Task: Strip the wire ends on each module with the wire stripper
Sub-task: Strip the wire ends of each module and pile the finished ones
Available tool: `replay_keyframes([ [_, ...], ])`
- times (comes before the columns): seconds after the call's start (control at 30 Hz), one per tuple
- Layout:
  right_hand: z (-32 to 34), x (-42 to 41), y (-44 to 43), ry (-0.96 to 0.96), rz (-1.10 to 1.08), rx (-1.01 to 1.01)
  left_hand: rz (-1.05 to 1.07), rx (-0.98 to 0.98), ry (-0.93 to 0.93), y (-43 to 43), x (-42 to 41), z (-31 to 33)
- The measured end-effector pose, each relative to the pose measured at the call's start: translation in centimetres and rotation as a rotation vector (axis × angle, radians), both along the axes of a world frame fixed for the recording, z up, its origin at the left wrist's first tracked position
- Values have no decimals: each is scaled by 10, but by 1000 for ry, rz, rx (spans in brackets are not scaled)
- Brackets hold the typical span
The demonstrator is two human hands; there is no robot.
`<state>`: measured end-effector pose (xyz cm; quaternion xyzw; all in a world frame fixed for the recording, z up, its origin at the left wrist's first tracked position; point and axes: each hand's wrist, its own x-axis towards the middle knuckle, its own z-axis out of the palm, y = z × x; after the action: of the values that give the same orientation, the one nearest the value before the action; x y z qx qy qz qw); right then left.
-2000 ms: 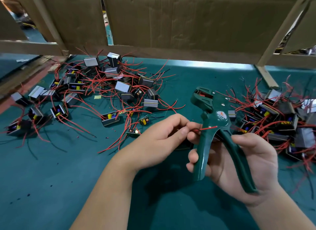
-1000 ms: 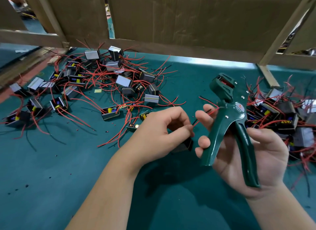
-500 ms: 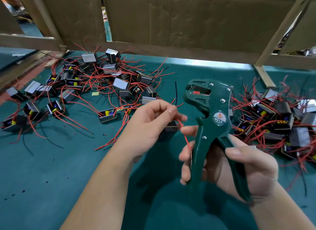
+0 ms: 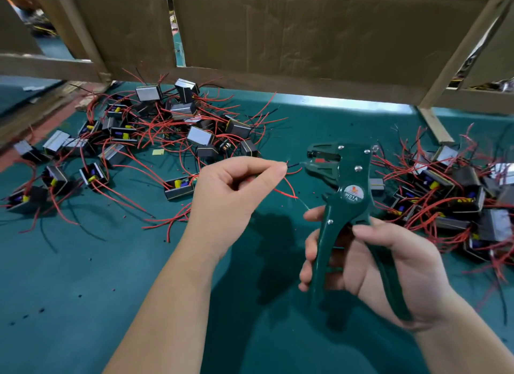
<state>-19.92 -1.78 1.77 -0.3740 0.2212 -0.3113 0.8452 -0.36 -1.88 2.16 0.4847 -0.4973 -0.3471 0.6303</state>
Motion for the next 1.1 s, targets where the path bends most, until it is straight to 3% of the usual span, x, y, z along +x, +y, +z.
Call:
replay_keyframes([
  [0.2,0,5,6,-47,152,-23,45,-47,33,-1,2,0],
  [1.1,-2,0,8,153,120,-140,-47,-17,-18,2,8,5],
])
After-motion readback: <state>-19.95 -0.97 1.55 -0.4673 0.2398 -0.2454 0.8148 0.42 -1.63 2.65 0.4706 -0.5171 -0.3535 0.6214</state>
